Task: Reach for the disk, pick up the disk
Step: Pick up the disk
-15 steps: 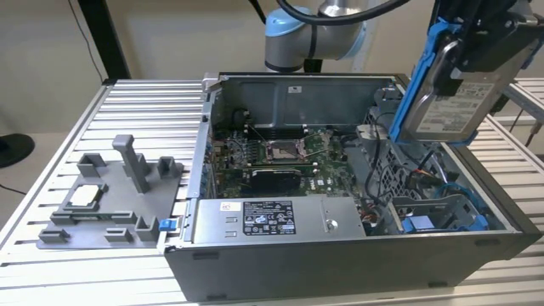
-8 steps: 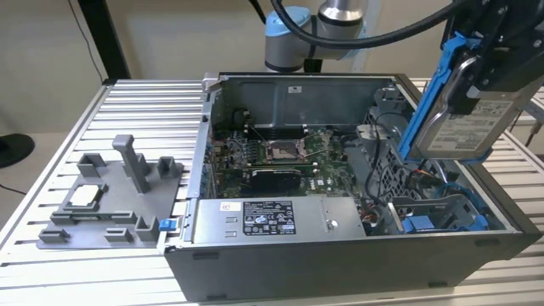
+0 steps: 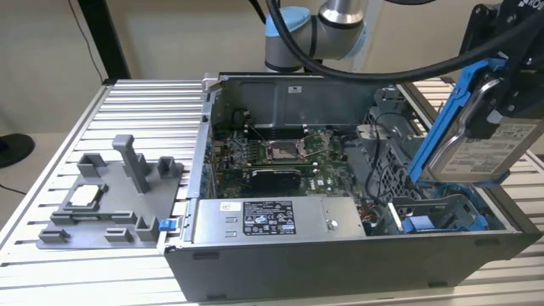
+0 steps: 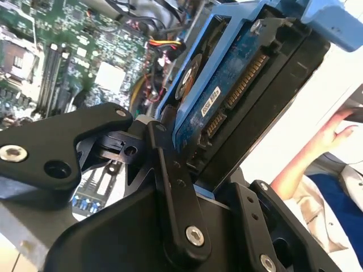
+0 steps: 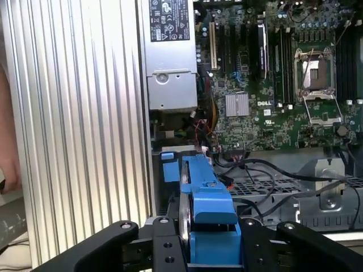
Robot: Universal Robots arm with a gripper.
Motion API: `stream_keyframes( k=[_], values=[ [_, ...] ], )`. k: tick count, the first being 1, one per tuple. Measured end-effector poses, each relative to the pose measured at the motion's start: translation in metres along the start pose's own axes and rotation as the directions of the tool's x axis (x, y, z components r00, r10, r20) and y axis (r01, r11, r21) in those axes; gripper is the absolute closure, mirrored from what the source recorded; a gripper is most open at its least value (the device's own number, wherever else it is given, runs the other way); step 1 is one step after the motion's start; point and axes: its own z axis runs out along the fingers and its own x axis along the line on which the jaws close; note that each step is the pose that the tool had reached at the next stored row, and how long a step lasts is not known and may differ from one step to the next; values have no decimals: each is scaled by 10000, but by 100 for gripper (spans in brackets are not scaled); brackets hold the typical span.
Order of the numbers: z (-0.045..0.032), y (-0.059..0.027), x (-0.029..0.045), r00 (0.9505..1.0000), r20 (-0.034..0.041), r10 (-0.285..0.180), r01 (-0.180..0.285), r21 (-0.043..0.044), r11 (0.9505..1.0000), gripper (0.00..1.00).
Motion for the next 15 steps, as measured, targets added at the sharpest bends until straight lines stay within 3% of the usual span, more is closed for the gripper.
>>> stream_keyframes(
  k=[7, 15],
  values=[
    [32, 30, 113, 10000, 0, -1, 1, 0, 10000, 100],
    [35, 30, 115, 10000, 0, 0, 0, 0, 10000, 100]
  ],
)
